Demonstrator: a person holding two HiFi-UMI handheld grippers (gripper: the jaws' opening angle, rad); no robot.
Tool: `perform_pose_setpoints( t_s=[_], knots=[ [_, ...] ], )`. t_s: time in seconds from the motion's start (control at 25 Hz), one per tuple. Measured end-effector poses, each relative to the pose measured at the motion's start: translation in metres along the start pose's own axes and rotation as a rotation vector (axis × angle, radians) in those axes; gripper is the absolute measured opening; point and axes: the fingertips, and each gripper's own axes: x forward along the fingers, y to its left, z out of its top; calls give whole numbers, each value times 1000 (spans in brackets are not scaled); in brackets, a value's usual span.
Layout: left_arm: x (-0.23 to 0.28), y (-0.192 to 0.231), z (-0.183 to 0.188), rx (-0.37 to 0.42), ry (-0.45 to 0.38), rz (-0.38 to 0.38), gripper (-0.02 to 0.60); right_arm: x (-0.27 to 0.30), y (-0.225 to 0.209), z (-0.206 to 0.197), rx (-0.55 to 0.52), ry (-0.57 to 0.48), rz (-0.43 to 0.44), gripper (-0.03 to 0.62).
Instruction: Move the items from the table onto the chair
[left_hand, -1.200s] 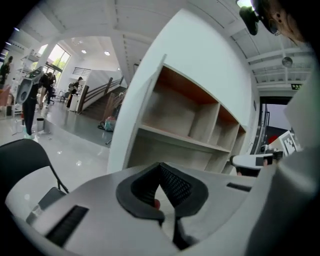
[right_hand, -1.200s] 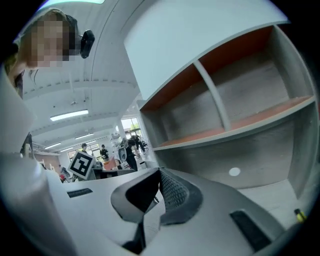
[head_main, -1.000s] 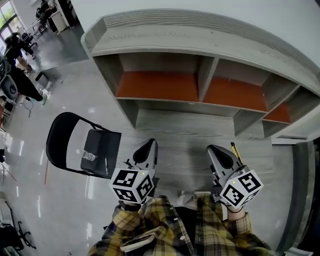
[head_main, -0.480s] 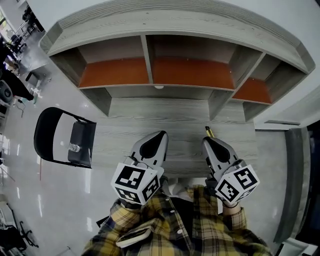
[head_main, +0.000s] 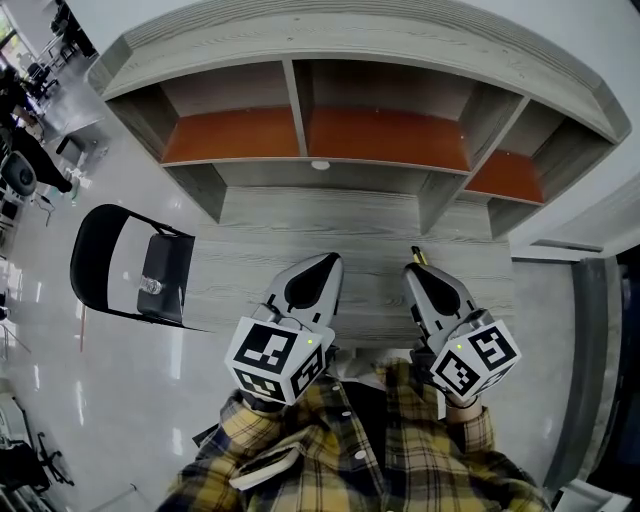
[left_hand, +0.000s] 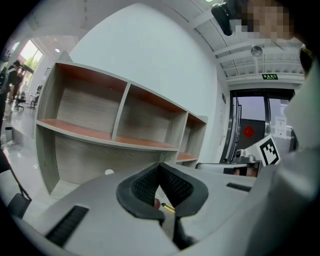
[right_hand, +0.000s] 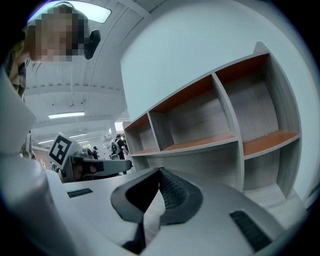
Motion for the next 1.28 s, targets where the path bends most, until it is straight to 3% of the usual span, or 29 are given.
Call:
perform_pose_setpoints(
  t_s=[0.76,1.04,1.28],
  knots=[
    [3,7,-7,-2,22,11,3,0,-21,-12,34,21,-44,17],
    [-16,35,-29,-46,89,87,3,0,-69,-52,35,128,-144,18],
    [-36,59,-60,-101,177,149,3,0,-109,-107,-1,296,-197,20]
  ],
)
